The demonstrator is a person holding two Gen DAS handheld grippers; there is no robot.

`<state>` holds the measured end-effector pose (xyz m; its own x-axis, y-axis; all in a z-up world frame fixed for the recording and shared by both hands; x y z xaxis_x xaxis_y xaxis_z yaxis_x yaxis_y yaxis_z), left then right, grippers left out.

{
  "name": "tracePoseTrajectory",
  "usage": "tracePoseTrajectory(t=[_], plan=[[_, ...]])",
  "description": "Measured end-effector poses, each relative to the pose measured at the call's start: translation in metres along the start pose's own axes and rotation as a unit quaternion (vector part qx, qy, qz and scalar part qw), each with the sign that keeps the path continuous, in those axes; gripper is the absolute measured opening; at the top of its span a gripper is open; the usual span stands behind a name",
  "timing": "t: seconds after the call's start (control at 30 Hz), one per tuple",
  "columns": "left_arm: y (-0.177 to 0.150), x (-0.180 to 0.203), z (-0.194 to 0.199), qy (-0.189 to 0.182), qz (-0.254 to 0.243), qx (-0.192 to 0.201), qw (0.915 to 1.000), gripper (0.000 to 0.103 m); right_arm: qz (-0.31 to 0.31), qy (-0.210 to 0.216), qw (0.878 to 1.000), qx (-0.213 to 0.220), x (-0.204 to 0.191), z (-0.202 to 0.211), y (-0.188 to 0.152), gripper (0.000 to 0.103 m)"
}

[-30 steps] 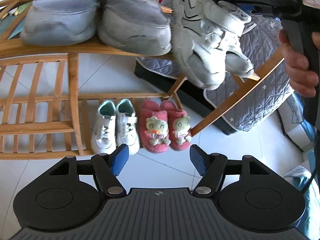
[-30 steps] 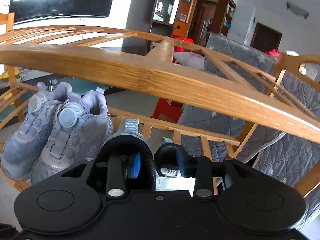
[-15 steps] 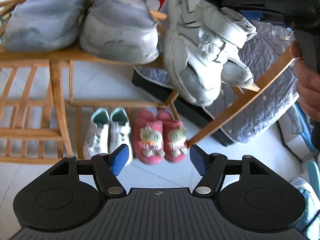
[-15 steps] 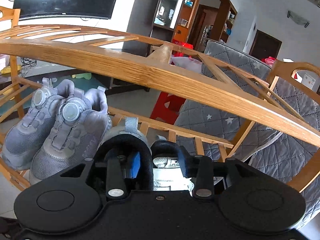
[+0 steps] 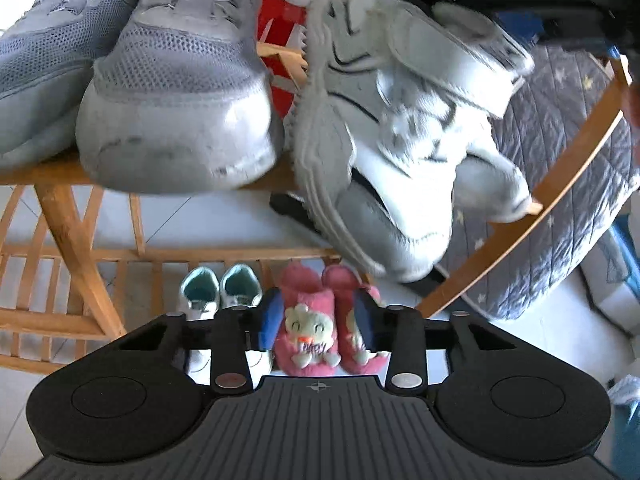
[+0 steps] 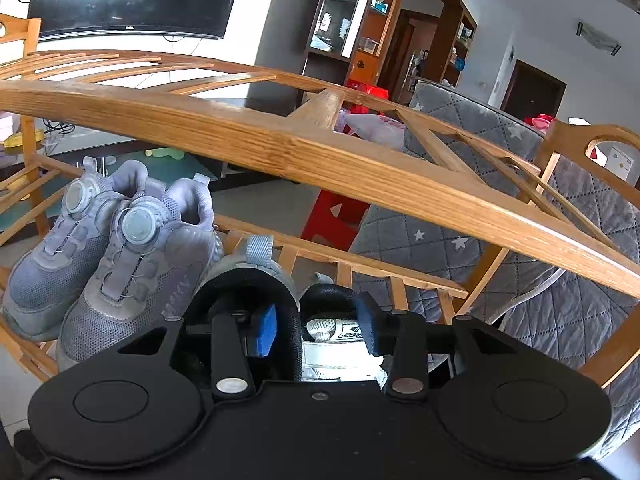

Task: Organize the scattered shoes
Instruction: 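Lower the white sneakers onto the shelf and open the right gripper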

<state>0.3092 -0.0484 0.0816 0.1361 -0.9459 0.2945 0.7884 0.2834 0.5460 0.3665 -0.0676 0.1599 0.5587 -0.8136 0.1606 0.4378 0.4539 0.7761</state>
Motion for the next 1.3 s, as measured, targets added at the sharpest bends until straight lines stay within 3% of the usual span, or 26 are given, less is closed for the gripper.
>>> tracePoseTrajectory(t=[0.17,0.37,0.5,0.57,0.7,0.87,1.1,1.3], plan=[[0.006,0.001,-0.001,-0.014,0.003,0.011,0.9998,0.019,0.004,0.0,1.0,0.0,-0.001,-0.002,0.001,0.048],[0.008,0.008,0.0,-0.025,-0.011,0.012,0.9996,0.016,0.004,-0.006,1.0,-0.003,0.002,-0.002,0.001,0.052],[0.011,0.006,0.006,-0.042,0.006,0.019,0.9989,0.016,0.02,-0.017,1.0,0.011,0.003,0.009,0.002,0.066],[0.013,0.005,0.011,-0.049,0.011,0.027,0.9984,0.016,0.017,-0.023,0.999,0.018,0.006,0.013,0.004,0.068],[0.014,0.0,0.014,-0.044,0.012,0.025,0.9986,0.017,-0.005,-0.007,1.0,0.023,0.016,0.024,0.007,0.068],[0.016,-0.01,0.019,-0.041,0.023,0.026,0.9986,0.017,-0.004,-0.003,1.0,0.017,0.03,0.037,-0.013,0.068],[0.002,-0.015,0.025,-0.031,0.009,0.012,0.9994,0.027,-0.031,0.022,0.999,-0.031,0.044,0.044,-0.062,0.068],[-0.004,-0.031,0.049,-0.015,-0.005,0.016,0.9998,0.034,-0.081,0.059,0.992,-0.078,0.039,0.021,-0.082,0.068]])
Point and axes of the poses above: each gripper's, at about its wrist camera, not at the fingertips, and z roughly against the way its jaws point, x to its right, y to its top, the point moved 4 cm from there along -z, roughly the way its jaws point, and after that the axes turned 7 degrees about -x, right-handed, at the moved point
